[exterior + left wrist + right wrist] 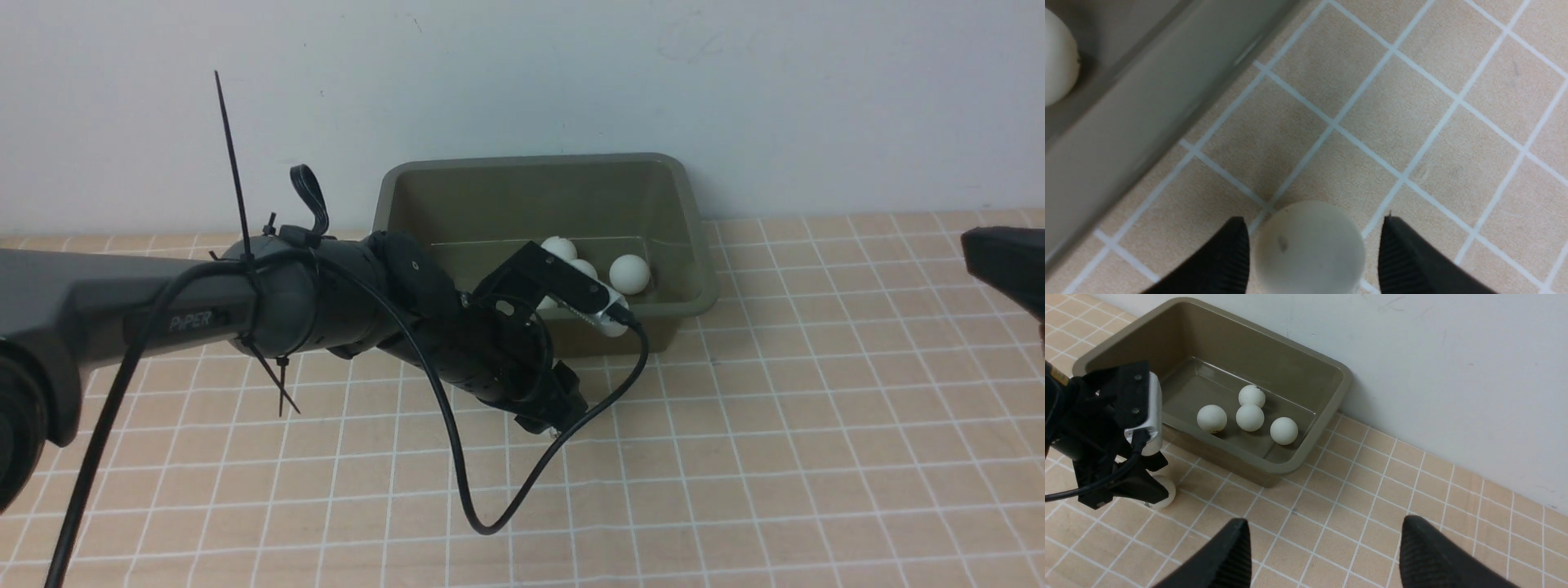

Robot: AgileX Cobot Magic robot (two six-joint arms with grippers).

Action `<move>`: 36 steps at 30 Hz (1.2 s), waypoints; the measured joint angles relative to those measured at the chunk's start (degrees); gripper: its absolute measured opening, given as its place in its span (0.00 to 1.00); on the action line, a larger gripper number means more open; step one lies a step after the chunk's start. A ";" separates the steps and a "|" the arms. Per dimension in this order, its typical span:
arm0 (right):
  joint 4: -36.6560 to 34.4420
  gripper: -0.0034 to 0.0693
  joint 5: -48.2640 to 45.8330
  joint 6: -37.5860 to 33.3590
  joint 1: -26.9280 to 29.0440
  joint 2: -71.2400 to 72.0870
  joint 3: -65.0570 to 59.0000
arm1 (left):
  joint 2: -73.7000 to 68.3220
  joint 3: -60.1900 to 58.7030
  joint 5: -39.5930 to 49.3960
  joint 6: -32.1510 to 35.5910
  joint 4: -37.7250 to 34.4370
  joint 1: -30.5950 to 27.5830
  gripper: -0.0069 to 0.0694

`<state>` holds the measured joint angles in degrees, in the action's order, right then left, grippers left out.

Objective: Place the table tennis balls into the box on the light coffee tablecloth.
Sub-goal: 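Reach for and grasp a ping pong ball on the table beside the basket, then drop the ball into the bin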

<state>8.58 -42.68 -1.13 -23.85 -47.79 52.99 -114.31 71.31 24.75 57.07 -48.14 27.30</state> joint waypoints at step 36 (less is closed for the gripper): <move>-0.17 0.67 0.00 0.00 0.00 0.00 0.00 | 12.83 0.00 0.74 12.47 -8.65 0.28 0.50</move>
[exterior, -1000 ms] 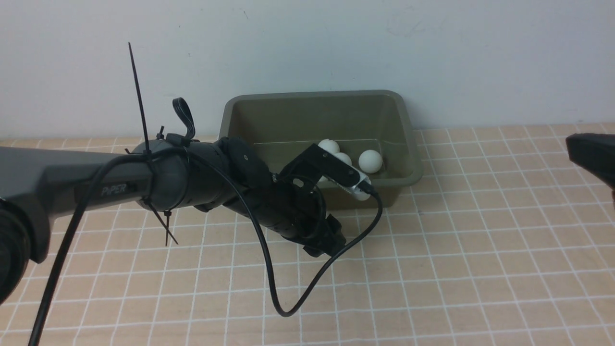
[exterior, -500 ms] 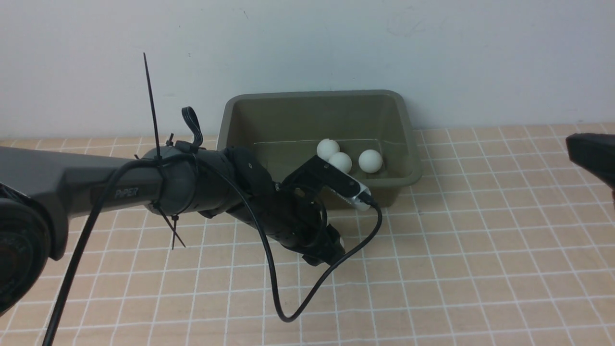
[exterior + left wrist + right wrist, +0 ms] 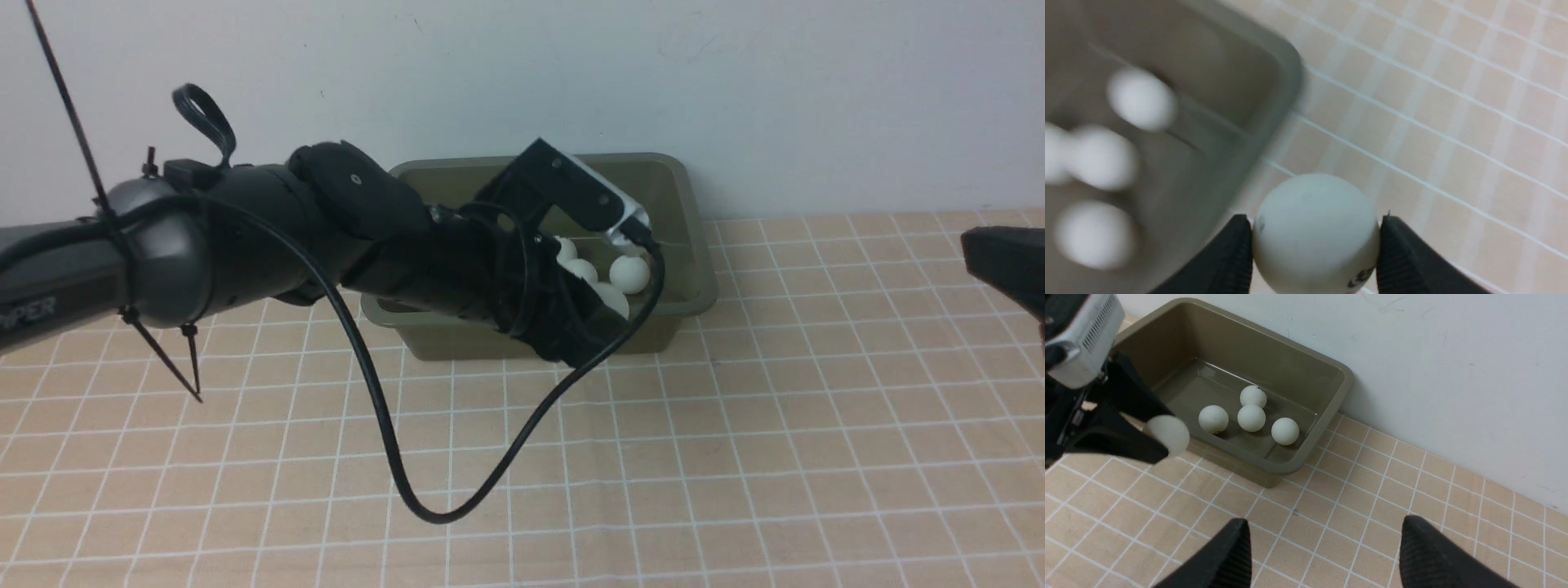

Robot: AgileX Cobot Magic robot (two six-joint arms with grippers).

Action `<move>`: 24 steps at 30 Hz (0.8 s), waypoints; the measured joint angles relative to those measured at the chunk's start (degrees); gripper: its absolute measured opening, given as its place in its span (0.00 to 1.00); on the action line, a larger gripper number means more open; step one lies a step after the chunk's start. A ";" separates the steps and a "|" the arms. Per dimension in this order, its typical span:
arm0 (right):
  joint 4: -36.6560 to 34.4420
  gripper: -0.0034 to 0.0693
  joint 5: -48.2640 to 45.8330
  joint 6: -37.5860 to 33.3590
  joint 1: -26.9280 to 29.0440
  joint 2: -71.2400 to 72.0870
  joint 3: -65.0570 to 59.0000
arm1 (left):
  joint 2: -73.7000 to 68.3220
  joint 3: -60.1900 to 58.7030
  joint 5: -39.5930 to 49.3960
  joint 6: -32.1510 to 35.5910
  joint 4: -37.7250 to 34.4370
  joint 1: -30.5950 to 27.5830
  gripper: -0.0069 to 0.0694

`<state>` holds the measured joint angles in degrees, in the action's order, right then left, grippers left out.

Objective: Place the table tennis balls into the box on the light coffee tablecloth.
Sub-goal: 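Drop the ball into the bin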

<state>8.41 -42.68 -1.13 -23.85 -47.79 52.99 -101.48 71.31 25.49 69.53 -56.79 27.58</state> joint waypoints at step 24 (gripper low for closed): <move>0.00 0.67 -0.38 0.00 0.00 0.00 0.00 | -10.63 15.50 2.68 -3.10 -6.63 -14.75 0.80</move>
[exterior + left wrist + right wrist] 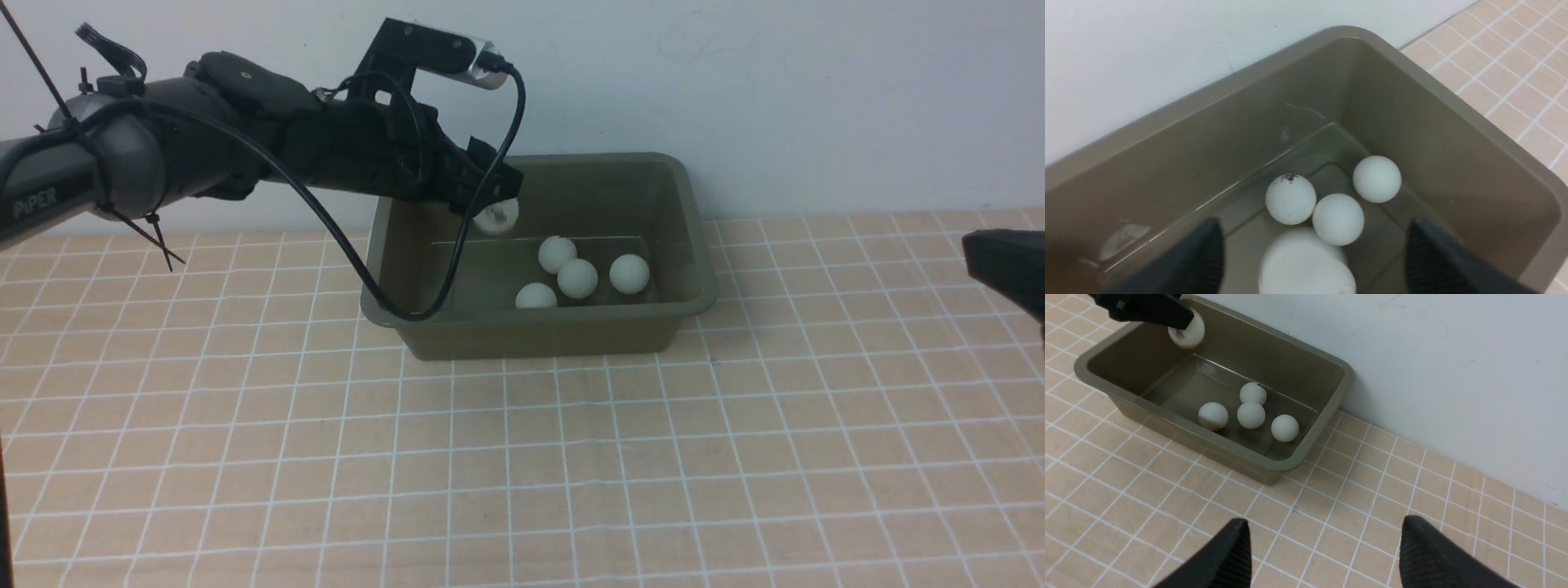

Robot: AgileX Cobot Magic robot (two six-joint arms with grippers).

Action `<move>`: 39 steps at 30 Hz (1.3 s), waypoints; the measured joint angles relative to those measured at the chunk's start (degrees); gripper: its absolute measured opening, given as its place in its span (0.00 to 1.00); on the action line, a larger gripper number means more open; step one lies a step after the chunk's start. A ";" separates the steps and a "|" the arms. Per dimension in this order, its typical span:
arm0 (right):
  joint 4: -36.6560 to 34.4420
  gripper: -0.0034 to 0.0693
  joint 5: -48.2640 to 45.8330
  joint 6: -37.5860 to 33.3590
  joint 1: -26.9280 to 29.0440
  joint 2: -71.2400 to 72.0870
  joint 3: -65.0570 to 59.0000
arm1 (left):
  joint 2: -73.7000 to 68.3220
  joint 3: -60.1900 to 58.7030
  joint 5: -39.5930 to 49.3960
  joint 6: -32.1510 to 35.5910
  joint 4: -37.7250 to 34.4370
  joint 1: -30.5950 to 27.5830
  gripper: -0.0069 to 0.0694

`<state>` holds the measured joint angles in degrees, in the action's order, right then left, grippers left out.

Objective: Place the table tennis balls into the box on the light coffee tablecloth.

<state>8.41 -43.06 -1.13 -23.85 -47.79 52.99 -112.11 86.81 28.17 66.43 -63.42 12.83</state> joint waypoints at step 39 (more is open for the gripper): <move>11.62 0.02 4.04 1.13 0.00 17.55 0.00 | 27.45 0.00 25.44 -2.77 6.75 -11.50 0.00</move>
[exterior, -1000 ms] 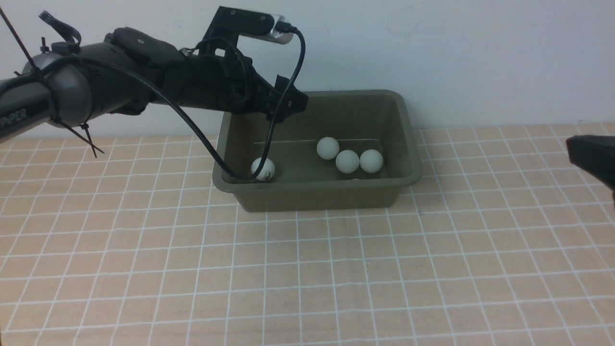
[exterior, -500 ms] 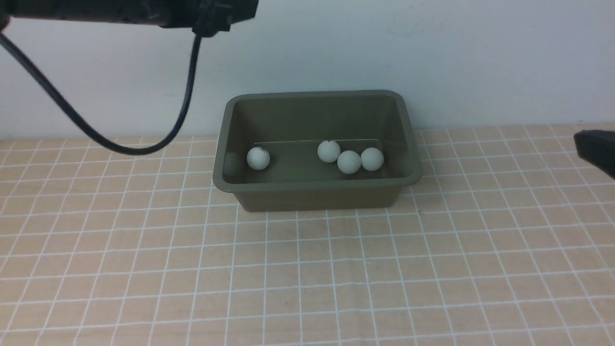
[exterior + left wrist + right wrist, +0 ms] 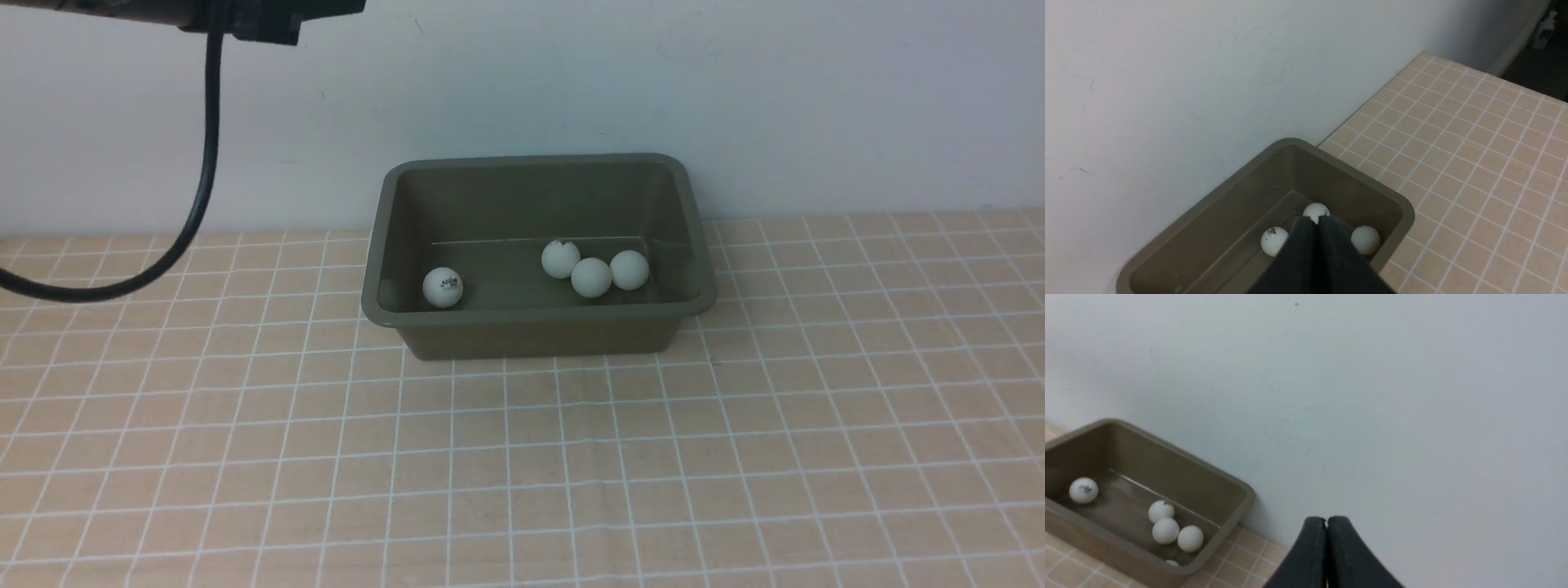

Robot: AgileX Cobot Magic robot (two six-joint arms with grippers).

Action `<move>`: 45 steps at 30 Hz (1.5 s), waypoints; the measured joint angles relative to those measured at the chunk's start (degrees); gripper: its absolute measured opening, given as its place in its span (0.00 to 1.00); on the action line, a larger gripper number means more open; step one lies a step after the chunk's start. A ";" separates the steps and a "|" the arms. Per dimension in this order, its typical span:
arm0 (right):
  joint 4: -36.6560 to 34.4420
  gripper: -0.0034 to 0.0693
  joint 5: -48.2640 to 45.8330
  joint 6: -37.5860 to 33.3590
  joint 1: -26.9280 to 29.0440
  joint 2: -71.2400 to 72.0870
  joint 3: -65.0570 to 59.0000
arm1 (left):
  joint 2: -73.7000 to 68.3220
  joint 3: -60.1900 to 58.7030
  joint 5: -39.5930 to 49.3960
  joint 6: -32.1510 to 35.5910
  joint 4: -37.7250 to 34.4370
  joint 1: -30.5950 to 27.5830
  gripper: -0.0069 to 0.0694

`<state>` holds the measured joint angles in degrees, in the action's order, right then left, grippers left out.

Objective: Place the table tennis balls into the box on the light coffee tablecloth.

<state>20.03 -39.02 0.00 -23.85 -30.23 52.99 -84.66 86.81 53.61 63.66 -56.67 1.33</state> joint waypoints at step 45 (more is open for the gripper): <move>-8.30 0.02 39.02 5.96 0.00 3.88 -42.29 | 0.00 0.00 11.26 0.42 -1.28 -0.93 0.00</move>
<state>11.72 0.00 5.96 -23.85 -26.36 10.70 -84.66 86.81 64.87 64.09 -57.95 0.40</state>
